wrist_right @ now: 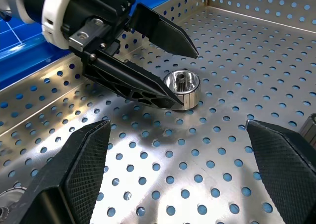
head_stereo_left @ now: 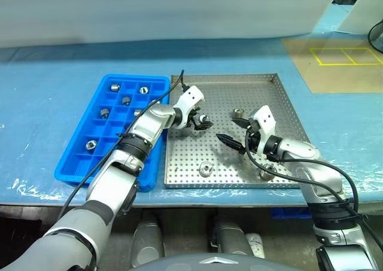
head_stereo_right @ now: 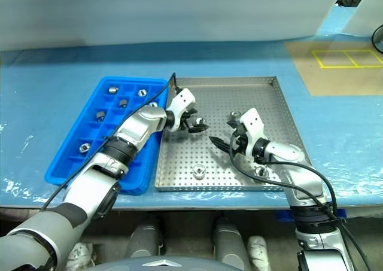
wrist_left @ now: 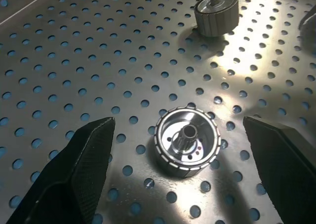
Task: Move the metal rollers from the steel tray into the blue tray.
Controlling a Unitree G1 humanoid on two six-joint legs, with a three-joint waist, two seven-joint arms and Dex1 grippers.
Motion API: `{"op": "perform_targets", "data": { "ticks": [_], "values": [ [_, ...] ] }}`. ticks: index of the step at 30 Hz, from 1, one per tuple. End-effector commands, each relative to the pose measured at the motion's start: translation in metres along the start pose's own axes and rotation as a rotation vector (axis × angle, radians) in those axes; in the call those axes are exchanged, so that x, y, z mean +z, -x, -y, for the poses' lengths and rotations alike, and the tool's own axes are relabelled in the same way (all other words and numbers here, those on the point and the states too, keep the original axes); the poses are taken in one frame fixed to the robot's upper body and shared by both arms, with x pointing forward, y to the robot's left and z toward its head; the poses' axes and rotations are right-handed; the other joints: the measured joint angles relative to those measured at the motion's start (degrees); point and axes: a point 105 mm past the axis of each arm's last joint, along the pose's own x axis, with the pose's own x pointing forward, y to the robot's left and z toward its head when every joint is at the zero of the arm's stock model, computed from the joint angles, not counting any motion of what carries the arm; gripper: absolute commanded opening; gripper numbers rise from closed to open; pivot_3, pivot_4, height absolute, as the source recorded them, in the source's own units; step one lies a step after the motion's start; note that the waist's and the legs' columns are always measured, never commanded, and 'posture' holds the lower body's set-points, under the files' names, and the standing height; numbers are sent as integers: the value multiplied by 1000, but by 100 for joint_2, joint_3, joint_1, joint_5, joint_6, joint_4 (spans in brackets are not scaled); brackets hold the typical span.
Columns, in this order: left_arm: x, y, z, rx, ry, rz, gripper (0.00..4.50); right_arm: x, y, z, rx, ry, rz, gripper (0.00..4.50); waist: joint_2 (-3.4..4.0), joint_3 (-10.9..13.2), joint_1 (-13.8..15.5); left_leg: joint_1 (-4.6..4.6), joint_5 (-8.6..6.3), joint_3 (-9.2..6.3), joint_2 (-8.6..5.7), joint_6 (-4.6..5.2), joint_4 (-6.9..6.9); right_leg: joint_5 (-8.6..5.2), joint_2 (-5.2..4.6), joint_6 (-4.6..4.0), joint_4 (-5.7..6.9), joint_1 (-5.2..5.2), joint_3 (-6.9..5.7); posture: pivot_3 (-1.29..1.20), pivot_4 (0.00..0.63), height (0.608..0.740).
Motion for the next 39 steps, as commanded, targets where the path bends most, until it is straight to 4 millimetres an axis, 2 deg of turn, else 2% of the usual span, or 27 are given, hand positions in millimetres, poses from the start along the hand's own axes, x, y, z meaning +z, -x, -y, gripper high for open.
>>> {"op": "perform_targets", "data": {
  "ticks": [1, 6, 11, 14, 20, 25, 31, 36, 39],
  "values": [
    [15, -3, -4, 16, -65, 29, 4360, 14, 4, -4, 3, 32, 49, 4500, 0, 0, 0, 0, 0, 0, 0, 1, 0, 0, 0, 0, -1, 1, 0, -258, 150, 740],
    [17, -10, 1, -6, -38, 43, 4360, 13, 9, -5, -21, 29, 50, 4500, 0, 0, 1, -1, -1, 0, 0, 2, -1, 0, 0, 0, -3, 1, 0, -301, 150, 740],
    [6, -16, 5, -18, -39, 1, 4360, 9, 17, -6, -56, 17, 43, 4500, 0, 0, -29, 3, -11, 0, 1, 17, -1, 0, 0, 0, -4, 4, 0, -331, 150, 740],
    [-1, -17, 2, 6, -40, -28, 3815, 9, 19, -6, -65, 14, 44, 4500, 0, 0, -81, 5, -13, 0, 0, 20, 1, 0, -1, 0, -4, 9, 0, -338, 150, 740],
    [1, -18, 2, 13, -35, -19, 1736, 9, 20, -7, -73, 11, 44, 4500, 0, 0, -132, 25, -20, -1, 0, 12, -2, -1, -1, 1, -12, 33, 0, -343, 150, 740],
    [22, -14, 2, 23, 46, 73, 1729, 10, 17, -8, -62, 13, 45, 4500, -1, 1, -132, 22, -21, -1, -1, 19, -1, -1, -2, 1, -16, 33, 0, -328, 150, 740],
    [40, 14, -1, 126, 113, 195, 1729, 15, 7, -8, -23, 28, 52, 4500, -1, 1, -147, 21, -17, 1, 3, 25, -5, -1, -1, 0, -16, 27, -1, -242, 150, 740],
    [46, 53, -4, 314, 145, 287, 1729, 17, -5, -10, 27, 43, 58, 4500, 1, 2, -133, 16, -17, 1, 5, 25, -6, -2, -1, -1, -15, 23, -5, -174, 150, 740],
    [42, 81, -5, 446, 171, 327, 1729, 17, -14, -11, 60, 47, 56, 4500, 1, 2, -121, 7, -17, 0, 6, 25, -6, -2, -1, -2, -16, 16, -9, -146, 150, 740]
  ]
}}
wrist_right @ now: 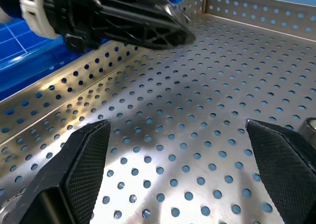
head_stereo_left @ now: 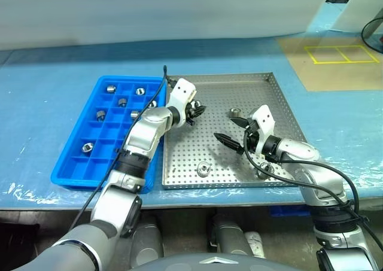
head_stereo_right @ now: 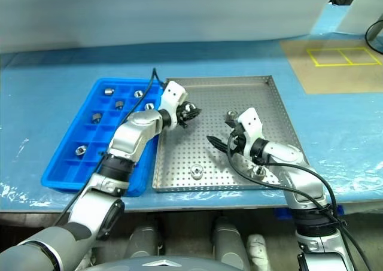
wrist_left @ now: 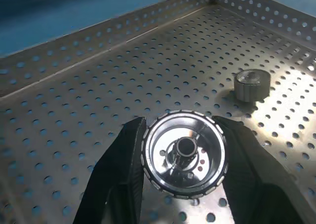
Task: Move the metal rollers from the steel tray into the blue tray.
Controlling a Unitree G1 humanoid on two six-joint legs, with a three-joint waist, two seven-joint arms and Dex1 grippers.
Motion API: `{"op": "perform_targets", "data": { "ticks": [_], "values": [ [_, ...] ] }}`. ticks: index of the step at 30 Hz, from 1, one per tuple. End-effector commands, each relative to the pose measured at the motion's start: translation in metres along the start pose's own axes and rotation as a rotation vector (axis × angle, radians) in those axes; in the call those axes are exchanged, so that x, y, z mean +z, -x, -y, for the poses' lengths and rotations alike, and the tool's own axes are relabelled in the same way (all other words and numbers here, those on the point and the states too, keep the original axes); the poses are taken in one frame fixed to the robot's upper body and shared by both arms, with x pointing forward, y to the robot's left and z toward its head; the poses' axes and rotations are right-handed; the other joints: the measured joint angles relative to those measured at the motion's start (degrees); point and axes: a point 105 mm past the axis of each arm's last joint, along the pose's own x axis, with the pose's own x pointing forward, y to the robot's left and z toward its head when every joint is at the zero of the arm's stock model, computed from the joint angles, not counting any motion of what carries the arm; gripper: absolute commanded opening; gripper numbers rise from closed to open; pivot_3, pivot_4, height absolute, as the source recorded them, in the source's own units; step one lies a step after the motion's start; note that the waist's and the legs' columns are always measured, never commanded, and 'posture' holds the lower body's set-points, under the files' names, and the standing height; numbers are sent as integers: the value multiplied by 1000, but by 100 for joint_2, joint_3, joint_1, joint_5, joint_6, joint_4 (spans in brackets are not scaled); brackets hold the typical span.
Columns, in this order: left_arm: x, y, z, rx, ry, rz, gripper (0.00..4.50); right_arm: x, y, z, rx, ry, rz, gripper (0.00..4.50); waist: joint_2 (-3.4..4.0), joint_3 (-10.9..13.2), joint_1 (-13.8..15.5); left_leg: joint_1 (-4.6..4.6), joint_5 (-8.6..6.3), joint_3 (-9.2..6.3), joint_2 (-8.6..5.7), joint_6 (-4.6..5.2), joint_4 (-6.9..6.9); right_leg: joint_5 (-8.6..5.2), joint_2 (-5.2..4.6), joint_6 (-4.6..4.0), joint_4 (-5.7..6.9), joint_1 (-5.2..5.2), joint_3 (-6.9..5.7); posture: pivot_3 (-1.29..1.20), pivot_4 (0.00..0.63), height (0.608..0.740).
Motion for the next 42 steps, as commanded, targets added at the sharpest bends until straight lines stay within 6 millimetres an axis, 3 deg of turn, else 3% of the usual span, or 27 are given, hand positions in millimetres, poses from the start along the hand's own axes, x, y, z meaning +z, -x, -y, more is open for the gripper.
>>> {"op": "perform_targets", "data": {
  "ticks": [1, 5, 10, 14, 28, 35, 42],
  "values": [
    [27, 34, -14, 172, 3, 134, 1729, 10, -10, -5, 55, 43, 31, 4500, 0, 0, 8, -2, 0, 0, 1, 0, 0, 0, 0, 0, -1, -2, -1, -116, 150, 740],
    [20, 65, -32, 353, 41, 154, 1729, 9, -17, -7, 97, 51, 27, 4500, -1, 1, 37, -7, -5, -2, 2, -5, 0, 0, 0, 0, -4, -3, -6, -62, 150, 740],
    [-4, 108, -56, 584, 70, 120, 1729, 8, -29, -10, 154, 55, 22, 4500, -3, 2, 69, -13, -10, -3, 2, -14, -1, -1, 0, 1, -8, -9, -9, 7, 150, 740],
    [-12, 126, -67, 683, 65, 110, 1729, 7, -36, -13, 193, 63, 16, 4500, -4, 3, 174, -19, -10, -5, 5, -16, -2, -1, 1, 1, -7, -17, -11, 55, 150, 740],
    [-42, 157, -86, 862, 107, 53, 1729, 3, -44, -16, 254, 75, -2, 4500, -5, 3, 394, -27, -10, -7, 4, -16, -1, -1, 0, 2, -6, -22, -12, 117, 150, 740],
    [-44, 147, -97, 842, 102, 46, 1729, 3, -45, -18, 262, 75, -2, 4500, -5, 3, 465, -26, -9, -8, 4, -18, 0, -1, 0, 2, -2, -23, -12, 116, 150, 740],
    [-43, 124, -92, 743, 99, 37, 4136, 3, -42, -16, 243, 76, -2, 4500, -5, 3, 469, -26, -9, -11, 2, -18, 2, 0, 0, 3, 1, -23, -12, 93, 150, 740]
  ]
}}
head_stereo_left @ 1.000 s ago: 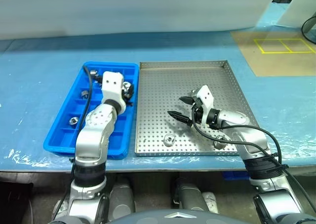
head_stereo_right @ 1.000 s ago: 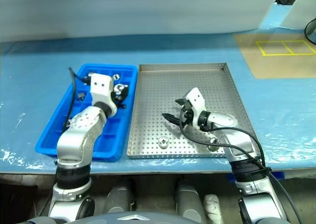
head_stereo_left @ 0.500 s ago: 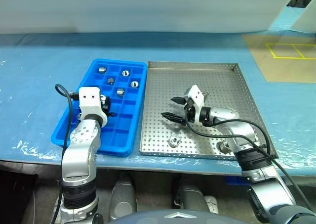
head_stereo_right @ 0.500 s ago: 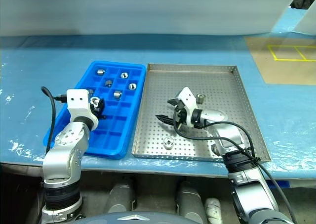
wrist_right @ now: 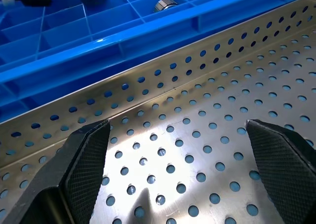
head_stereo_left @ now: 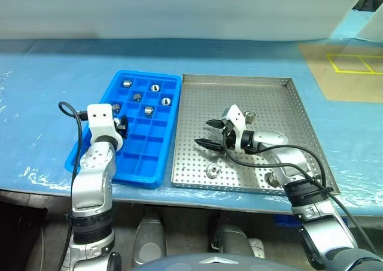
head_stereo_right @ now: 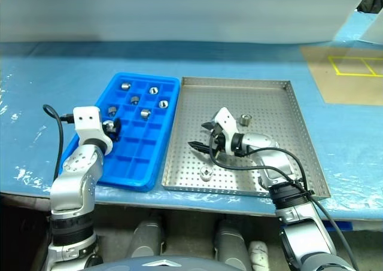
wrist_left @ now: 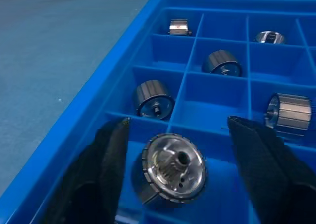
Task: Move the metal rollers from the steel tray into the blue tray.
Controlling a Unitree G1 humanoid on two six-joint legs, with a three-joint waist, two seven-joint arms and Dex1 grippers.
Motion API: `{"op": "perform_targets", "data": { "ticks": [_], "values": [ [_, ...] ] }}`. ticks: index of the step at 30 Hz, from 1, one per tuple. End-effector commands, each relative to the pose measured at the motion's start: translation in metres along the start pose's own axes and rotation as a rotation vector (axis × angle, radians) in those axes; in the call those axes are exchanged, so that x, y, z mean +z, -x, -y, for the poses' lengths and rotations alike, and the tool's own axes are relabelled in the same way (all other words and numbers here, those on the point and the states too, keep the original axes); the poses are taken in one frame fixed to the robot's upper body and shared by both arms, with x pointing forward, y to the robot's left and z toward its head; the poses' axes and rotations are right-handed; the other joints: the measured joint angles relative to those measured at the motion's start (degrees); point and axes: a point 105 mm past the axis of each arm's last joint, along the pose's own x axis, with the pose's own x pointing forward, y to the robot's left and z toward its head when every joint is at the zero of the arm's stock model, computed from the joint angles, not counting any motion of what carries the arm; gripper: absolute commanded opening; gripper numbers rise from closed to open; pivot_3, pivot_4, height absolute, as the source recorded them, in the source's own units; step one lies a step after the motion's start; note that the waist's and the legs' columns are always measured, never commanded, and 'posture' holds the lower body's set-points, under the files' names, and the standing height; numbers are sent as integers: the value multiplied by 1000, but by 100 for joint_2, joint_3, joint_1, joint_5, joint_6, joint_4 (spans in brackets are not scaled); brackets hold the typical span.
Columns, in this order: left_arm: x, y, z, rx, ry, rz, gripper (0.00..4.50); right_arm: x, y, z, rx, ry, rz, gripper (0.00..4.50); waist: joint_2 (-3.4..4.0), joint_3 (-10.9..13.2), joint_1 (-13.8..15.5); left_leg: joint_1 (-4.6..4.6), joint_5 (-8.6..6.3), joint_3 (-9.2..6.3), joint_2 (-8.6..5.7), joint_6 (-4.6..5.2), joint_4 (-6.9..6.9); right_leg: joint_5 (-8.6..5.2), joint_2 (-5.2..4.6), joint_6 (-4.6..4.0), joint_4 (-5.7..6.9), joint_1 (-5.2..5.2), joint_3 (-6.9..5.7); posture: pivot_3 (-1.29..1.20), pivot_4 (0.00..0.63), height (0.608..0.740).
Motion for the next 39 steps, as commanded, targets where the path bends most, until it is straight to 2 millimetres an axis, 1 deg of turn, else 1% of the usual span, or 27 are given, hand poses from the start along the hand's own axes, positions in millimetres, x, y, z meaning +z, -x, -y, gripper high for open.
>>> {"op": "perform_targets", "data": {
  "ticks": [1, 4, 7, 9, 15, 19, 26, 31, 35, 39],
  "values": [
    [12, -3, 14, -70, -13, 46, 4473, 12, 4, 0, -10, 37, 38, 4500, 0, 0, -3, 0, 0, 0, 0, 0, 0, 0, 0, 0, 0, 0, 0, 71, 150, 740],
    [17, -4, 28, -144, 3, 62, 4473, 12, 6, 1, -22, 37, 38, 4500, 0, 0, -7, 0, 1, 0, 0, -1, 0, 0, 0, 0, 1, -1, 0, 71, 150, 740],
    [28, -1, 60, -300, -3, 100, 4473, 12, 9, 2, -37, 35, 41, 4500, 0, 0, -6, 1, 1, 1, 0, -1, 0, 0, 0, 0, 3, -1, 0, 45, 150, 740],
    [33, 1, 76, -382, 8, 116, 4473, 13, 11, 4, -52, 34, 44, 4500, 0, 0, -4, 0, 2, 1, 0, -2, 1, 0, 0, 0, 4, -1, 1, 32, 150, 740],
    [46, 11, 107, -612, 7, 150, 4473, 10, 26, 8, -93, 20, 34, 4500, 0, 0, -39, 5, 3, 4, 0, -4, 0, 0, 1, 0, 6, -1, 4, -19, 150, 740],
    [47, 20, 122, -775, -34, 156, 4473, 7, 38, 9, -111, 21, 15, 4500, 1, 0, -109, 9, 4, 7, 0, -4, -1, 0, 1, 0, 7, -1, 7, -55, 150, 740],
    [48, 42, 145, -1082, -148, 177, 4473, -3, 59, 1, -104, 27, -47, 4500, 2, -1, -180, 14, 4, 9, -2, -5, 0, 1, 1, 0, 9, 1, 13, -133, 150, 740],
    [41, 56, 157, -1303, -227, 151, 4473, -9, 73, -2, -103, 13, -90, 4500, 6, -3, -259, 21, 4, 13, -2, -5, -1, 1, 1, 0, 12, 3, 17, -159, 150, 740],
    [31, 57, 164, -1436, -297, 110, 4473, -14, 82, -7, -98, -6, -121, 4500, 7, -4, -321, 21, 4, 14, -4, -4, 0, 1, 1, 0, 11, 5, 19, -197, 150, 740],
    [20, 54, 174, -1520, -379, 81, 4473, -17, 89, -11, -103, -19, -138, 4500, 11, -6, -345, 26, 6, 15, -3, -1, 0, 1, 2, 0, 13, 8, 20, -222, 150, 740]
  ]
}}
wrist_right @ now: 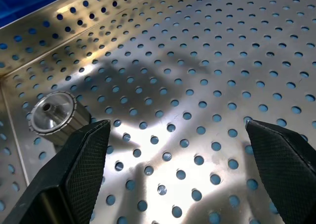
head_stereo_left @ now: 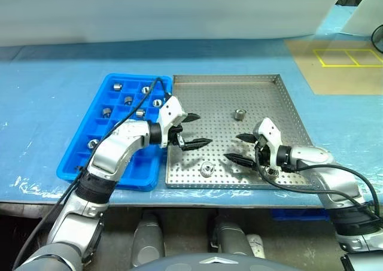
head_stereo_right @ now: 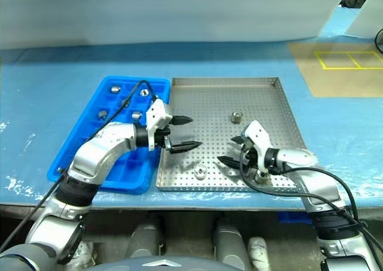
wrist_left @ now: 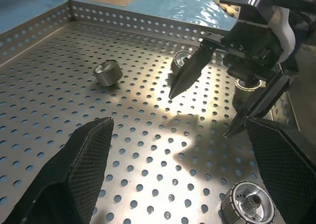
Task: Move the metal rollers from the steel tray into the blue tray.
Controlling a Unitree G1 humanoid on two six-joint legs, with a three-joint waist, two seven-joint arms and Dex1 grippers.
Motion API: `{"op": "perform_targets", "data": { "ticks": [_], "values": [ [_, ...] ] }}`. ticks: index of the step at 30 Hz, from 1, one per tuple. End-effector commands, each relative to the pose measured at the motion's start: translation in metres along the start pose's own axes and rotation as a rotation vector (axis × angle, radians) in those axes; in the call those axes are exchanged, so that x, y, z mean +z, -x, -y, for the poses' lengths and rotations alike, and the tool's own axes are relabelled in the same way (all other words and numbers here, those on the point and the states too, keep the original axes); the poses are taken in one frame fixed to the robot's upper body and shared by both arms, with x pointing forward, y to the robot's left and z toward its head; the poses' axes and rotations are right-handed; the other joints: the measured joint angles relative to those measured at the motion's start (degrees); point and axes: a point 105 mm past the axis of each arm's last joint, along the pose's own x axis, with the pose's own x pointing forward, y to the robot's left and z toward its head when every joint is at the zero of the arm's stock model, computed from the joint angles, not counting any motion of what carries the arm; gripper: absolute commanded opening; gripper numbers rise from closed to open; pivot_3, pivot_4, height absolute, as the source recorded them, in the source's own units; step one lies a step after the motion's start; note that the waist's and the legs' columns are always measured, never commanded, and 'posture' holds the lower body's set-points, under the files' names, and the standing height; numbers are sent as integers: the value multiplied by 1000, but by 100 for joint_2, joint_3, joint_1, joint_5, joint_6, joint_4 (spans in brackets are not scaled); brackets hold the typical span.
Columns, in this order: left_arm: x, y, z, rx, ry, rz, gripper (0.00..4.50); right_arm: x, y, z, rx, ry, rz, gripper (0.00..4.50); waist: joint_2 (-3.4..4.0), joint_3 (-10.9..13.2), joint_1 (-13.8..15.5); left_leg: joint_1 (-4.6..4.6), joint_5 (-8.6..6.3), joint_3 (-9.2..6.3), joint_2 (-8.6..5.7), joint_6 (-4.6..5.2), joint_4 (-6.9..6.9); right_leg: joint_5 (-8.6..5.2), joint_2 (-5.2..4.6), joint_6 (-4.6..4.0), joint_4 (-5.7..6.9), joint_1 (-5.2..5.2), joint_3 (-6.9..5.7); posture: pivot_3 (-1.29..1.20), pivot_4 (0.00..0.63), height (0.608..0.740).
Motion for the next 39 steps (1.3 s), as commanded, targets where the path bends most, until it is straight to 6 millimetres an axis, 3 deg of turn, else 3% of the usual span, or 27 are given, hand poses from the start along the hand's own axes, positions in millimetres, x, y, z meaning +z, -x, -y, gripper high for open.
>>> {"op": "perform_targets", "data": {
  "ticks": [1, 12, 22, 28, 31, 37, 39],
  "values": [
    [-2, -11, 4, -96, -81, -35, 4473, 11, 11, -3, -7, 27, 28, 4500, 2, -1, -7, 0, 0, 1, -1, 1, 0, 0, 0, 0, 0, 0, 1, -232, 150, 740],
    [-26, -33, 18, -317, -90, -163, 4473, 5, 24, -11, -48, -9, 6, 4500, 4, -2, -123, 10, 4, 5, 0, 9, 2, 0, 0, 0, 0, 11, 5, -306, 150, 740],
    [-47, -28, 29, -443, -114, -293, 4473, 5, 25, -13, -63, -16, 4, 4500, 6, -3, -149, 34, -1, 6, 0, 4, 1, 0, 0, 0, -3, 37, 6, -317, 150, 740],
    [-64, -28, 26, -425, -181, -378, 4473, 6, 22, -13, -63, -16, 7, 4500, 6, -3, -148, 42, -4, 6, 0, 2, 1, 0, -1, 0, -5, 49, 6, -307, 150, 740],
    [-70, -29, 25, -419, -206, -404, 3909, 7, 21, -13, -62, -14, 11, 4500, 6, -3, -147, 45, -5, 5, 0, 0, 2, 0, -1, 0, -6, 54, 6, -302, 150, 740],
    [-55, -35, 35, -453, -253, -330, 1858, 8, 20, -13, -60, -12, 12, 4500, 6, -3, -144, 53, -5, 5, 0, 0, 0, -1, -1, 0, -8, 62, 6, -303, 150, 740],
    [-52, -36, 37, -469, -260, -327, 1715, 8, 20, -13, -60, -12, 12, 4500, 6, -4, -145, 52, -5, 5, 0, 0, 0, -1, -1, 0, -9, 61, 6, -304, 150, 740]
  ]
}}
